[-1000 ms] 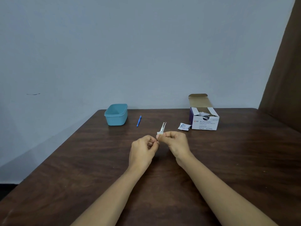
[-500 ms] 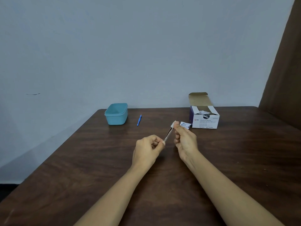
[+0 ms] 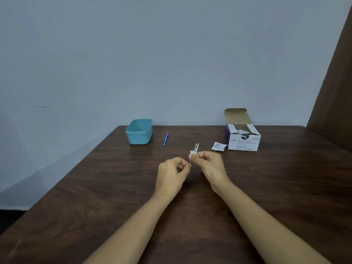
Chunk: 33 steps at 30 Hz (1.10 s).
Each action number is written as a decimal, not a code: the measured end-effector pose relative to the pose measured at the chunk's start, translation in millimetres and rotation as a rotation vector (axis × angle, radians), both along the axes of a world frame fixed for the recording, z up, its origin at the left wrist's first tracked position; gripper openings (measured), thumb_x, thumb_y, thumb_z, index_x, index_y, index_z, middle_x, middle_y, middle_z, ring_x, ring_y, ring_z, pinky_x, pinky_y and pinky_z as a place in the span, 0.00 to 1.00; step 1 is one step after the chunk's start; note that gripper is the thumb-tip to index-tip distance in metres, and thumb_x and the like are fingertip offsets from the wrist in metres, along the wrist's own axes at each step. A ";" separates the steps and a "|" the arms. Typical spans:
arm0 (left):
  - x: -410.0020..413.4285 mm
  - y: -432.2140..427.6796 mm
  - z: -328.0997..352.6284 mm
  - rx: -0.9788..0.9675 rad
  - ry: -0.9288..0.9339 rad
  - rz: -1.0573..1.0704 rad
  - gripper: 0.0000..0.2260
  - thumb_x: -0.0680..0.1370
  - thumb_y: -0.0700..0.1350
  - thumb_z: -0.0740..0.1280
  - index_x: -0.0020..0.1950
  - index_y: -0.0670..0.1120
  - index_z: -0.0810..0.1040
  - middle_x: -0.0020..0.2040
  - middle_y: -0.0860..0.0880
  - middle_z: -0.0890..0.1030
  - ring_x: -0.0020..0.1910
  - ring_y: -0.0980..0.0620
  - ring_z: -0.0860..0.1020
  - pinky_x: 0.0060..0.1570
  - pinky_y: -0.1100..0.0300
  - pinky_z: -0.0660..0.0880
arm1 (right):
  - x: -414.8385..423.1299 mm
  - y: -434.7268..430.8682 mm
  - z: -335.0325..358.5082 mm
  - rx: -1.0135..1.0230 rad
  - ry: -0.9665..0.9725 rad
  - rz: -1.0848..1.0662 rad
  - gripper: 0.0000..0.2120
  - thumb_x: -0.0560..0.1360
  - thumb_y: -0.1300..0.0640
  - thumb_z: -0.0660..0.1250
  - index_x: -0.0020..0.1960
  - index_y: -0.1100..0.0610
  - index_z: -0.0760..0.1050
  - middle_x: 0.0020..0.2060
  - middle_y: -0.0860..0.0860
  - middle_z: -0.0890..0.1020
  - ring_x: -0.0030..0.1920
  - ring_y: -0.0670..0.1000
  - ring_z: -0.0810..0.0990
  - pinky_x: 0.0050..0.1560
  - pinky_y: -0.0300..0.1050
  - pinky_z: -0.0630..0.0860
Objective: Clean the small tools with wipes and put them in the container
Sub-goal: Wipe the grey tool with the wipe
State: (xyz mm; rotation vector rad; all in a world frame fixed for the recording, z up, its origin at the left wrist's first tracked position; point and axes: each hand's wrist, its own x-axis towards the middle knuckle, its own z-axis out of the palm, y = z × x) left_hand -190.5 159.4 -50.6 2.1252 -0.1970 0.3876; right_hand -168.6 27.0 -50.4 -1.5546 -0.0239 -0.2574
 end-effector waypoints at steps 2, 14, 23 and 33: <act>0.0 0.7 0.3 0.005 0.010 0.015 0.03 0.75 0.46 0.70 0.43 0.48 0.83 0.36 0.53 0.83 0.37 0.57 0.81 0.43 0.56 0.80 | 0.1 3.1 -1.3 -0.047 0.002 -0.005 0.10 0.70 0.55 0.75 0.36 0.61 0.81 0.32 0.56 0.81 0.36 0.48 0.76 0.43 0.44 0.74; -1.3 -0.6 3.0 -0.090 -0.020 0.031 0.03 0.74 0.48 0.72 0.46 0.50 0.83 0.38 0.57 0.83 0.39 0.67 0.79 0.37 0.76 0.72 | -3.7 -3.9 9.0 0.116 0.083 0.013 0.04 0.71 0.58 0.73 0.38 0.57 0.81 0.37 0.48 0.83 0.40 0.42 0.77 0.41 0.35 0.69; -1.4 -0.5 1.0 0.025 -0.034 0.102 0.03 0.74 0.51 0.71 0.44 0.53 0.83 0.36 0.57 0.83 0.38 0.61 0.80 0.42 0.57 0.80 | 1.6 -1.9 3.7 0.069 0.076 -0.020 0.07 0.72 0.56 0.74 0.40 0.59 0.81 0.36 0.50 0.81 0.39 0.44 0.77 0.36 0.28 0.71; -2.2 -0.5 3.2 0.039 -0.022 0.121 0.02 0.75 0.50 0.70 0.44 0.54 0.82 0.37 0.56 0.82 0.39 0.60 0.80 0.45 0.53 0.80 | -0.5 7.2 2.1 -0.016 0.051 -0.227 0.10 0.65 0.52 0.79 0.38 0.57 0.82 0.33 0.49 0.82 0.33 0.45 0.76 0.37 0.38 0.72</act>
